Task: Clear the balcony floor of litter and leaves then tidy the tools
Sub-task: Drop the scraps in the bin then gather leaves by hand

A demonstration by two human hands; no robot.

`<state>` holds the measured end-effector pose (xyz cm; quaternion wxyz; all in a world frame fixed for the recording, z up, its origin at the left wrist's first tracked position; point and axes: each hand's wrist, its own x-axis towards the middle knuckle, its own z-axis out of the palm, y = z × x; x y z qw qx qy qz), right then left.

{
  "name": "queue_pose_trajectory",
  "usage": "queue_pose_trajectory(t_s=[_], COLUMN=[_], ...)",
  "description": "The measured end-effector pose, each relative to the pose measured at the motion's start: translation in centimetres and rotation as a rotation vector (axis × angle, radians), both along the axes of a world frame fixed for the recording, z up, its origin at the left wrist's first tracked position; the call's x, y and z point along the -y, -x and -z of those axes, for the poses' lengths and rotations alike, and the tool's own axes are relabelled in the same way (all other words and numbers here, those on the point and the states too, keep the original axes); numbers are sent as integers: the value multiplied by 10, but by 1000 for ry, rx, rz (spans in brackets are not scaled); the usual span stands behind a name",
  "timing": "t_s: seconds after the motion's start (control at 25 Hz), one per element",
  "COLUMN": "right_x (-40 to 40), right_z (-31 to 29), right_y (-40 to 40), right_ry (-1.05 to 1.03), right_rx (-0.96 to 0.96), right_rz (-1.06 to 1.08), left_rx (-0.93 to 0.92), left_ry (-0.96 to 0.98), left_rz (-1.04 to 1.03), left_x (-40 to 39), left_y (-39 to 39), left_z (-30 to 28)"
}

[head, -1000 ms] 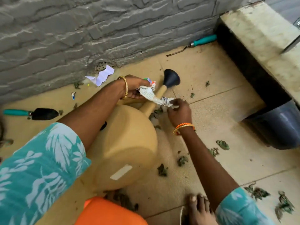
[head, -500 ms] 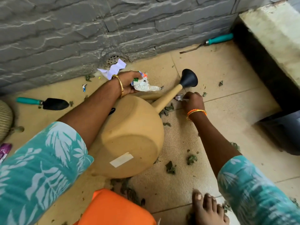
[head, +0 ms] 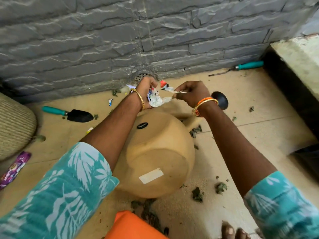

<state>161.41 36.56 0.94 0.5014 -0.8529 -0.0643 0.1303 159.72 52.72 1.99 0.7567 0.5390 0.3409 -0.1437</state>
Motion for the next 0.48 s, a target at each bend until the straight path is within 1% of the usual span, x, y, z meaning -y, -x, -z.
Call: queue_pose_trajectory(t_s=[0.08,0.16,0.2,0.24,0.32,0.36,0.4,0.48], right_x=[-31,-56,-67,-77,-94,-102,-110,-120], right_z=[-2,-2,-1,2,6,10,15,28], right_y=[-4,-7,-9,-11,-20,-27,-34,-54], right_ry=[43,72,61,17,-126,-151,-93,139], right_rx=[-2,-30,-52,-96,-229,-259,-226,-61], right_rz=[-59,-108,-130,-144,-145,-133,-122,-144], left_rx=[5,26,34,42,39,46,54,72], left_ry=[38,-46,-119,-154,-186,-201,-210,-206], left_rz=[55,145,165,145,25,-19,-59,-154], left_x=[-16,-32,-40,-47,-59,-66,-76,-98], left_y=[4,5,6,7,12,16,22,35], left_z=[-5,-2,2,8,19,23,27,32])
